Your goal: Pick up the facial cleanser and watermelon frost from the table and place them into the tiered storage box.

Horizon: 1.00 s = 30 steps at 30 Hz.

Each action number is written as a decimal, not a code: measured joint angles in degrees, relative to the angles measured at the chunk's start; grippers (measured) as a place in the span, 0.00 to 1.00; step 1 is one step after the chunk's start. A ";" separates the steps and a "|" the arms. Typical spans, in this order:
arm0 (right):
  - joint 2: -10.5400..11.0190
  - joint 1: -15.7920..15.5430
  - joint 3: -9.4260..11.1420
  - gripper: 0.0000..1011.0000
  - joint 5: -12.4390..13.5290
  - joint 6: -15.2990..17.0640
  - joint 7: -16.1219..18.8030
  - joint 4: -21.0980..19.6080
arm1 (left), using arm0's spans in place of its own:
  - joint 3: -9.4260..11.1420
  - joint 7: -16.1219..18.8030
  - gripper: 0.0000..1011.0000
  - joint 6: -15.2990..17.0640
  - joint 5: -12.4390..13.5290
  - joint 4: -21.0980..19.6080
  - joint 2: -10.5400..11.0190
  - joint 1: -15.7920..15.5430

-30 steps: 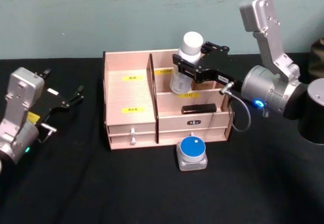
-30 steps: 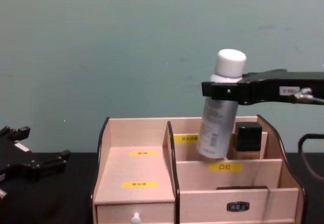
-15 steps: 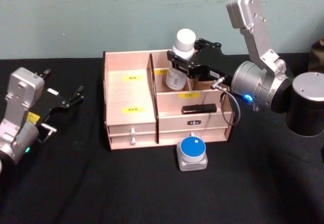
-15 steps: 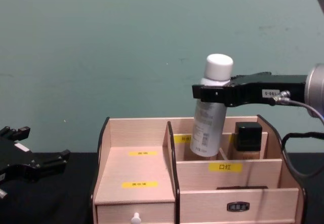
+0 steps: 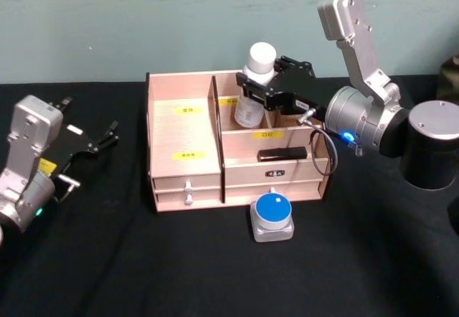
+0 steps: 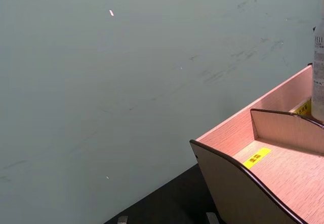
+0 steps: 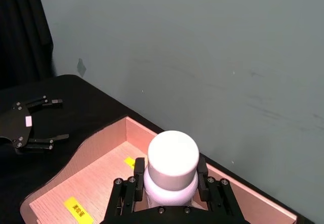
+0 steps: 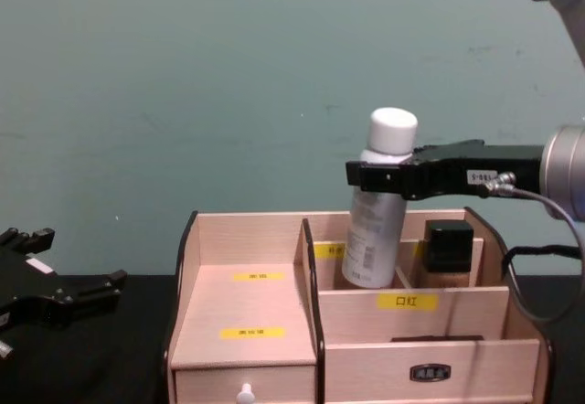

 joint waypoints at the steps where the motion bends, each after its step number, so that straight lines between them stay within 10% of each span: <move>1: -0.04 0.00 0.01 0.59 0.01 0.05 0.06 0.12 | 0.00 0.00 0.99 0.00 0.00 0.00 0.00 0.00; 30: -0.66 1.05 -1.93 0.59 0.38 2.07 2.28 5.39 | 0.00 0.00 0.99 0.00 0.00 0.00 0.00 0.00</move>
